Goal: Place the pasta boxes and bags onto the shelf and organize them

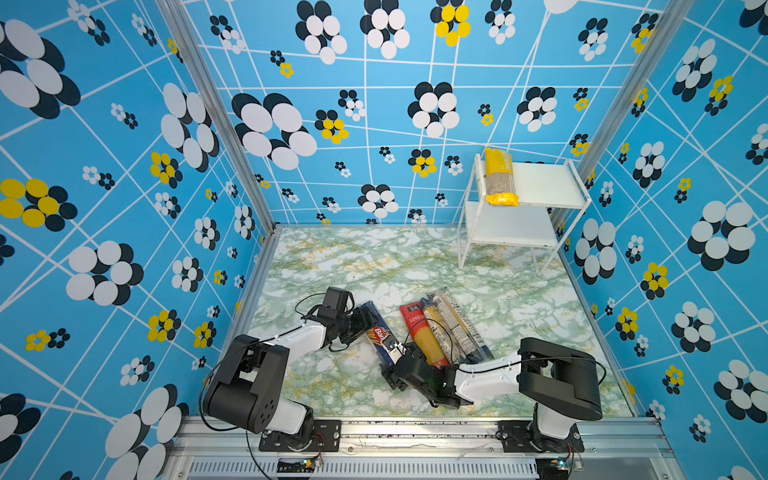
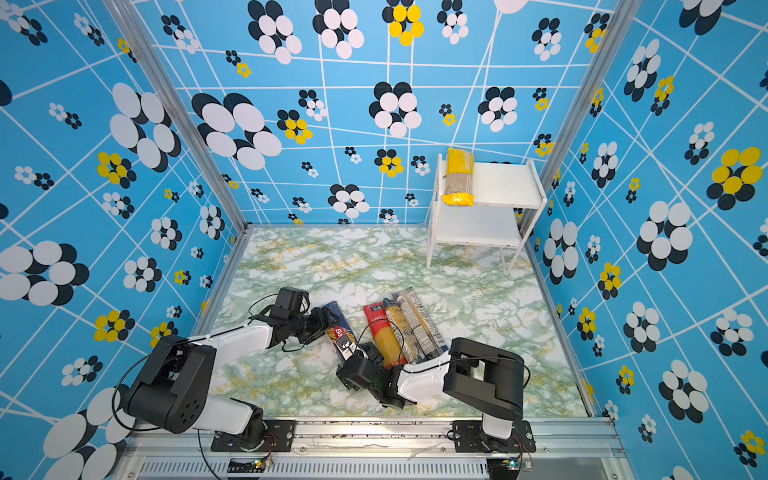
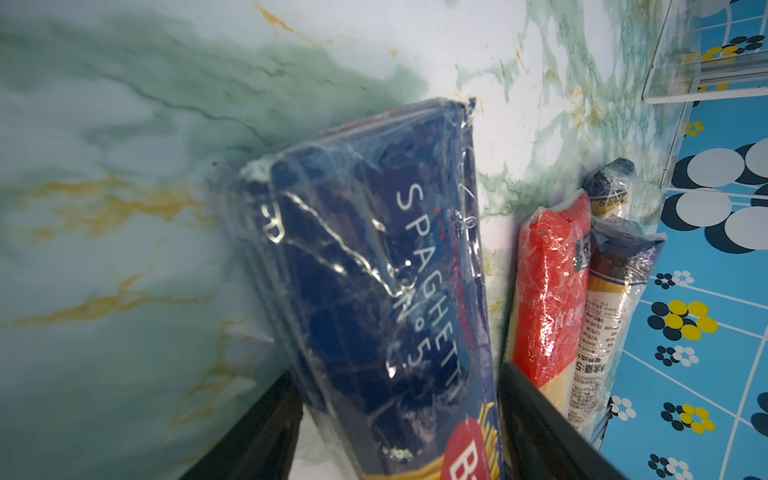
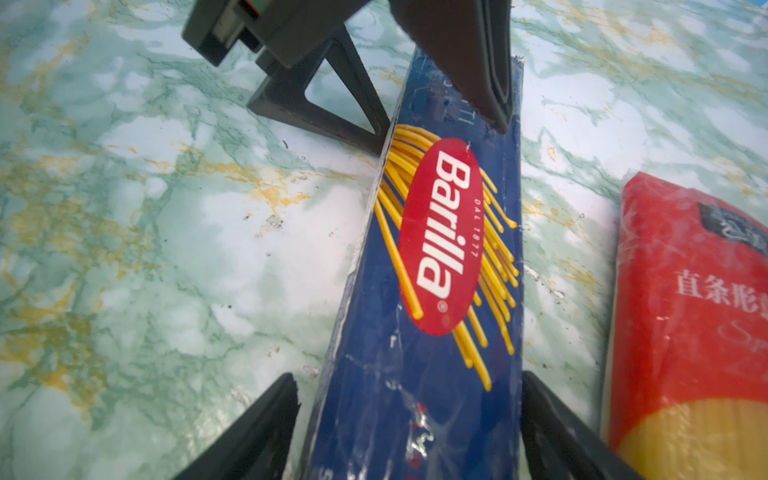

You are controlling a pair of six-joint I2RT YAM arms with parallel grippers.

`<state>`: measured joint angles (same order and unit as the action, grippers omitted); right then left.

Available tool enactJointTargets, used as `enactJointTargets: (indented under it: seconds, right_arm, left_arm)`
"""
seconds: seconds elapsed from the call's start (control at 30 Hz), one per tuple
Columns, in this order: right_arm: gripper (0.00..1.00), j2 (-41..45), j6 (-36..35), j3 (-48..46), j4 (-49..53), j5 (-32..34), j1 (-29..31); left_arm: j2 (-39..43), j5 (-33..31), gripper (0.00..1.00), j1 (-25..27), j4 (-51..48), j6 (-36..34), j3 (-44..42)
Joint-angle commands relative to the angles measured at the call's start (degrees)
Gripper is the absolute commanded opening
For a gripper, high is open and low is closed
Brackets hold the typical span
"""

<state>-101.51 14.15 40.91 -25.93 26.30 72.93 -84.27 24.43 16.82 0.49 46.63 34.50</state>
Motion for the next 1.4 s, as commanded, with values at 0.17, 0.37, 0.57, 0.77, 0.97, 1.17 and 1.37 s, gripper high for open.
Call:
enactJointTargets:
  seconds: [0.17,0.37,0.57,0.77,0.97,1.17,1.37]
  right_arm:
    - [0.87,-1.22,-0.25,3.60,0.57,-2.76,-1.21]
    - [0.87,-4.01,1.57,6.25,0.80,-3.01,-1.21]
    - [0.88,-4.74,3.72,6.15,1.67,-1.27,-1.21]
    - [0.88,-6.04,6.92,5.68,1.84,-0.38,-1.22]
    - [0.88,-6.29,9.59,5.59,4.95,-0.07,-1.21]
    - [0.88,-3.68,12.37,4.33,9.11,1.36,-0.40]
    - [0.89,-2.64,13.54,6.15,15.62,2.35,1.31]
  left_arm:
    - [-2.25,1.05,0.75,0.07,2.07,-1.39,1.93]
    - [-2.79,1.24,0.75,0.28,2.51,-1.28,1.73]
    - [-3.15,1.41,0.75,0.26,3.06,-1.22,1.59]
    - [-3.63,1.85,0.75,0.24,4.22,-1.02,0.75]
    - [-3.03,1.68,0.75,0.30,4.27,-1.00,0.14]
    - [-2.57,1.43,0.75,0.29,4.17,-1.02,0.00]
    - [-2.89,1.41,0.76,0.29,4.30,-0.93,-0.21]
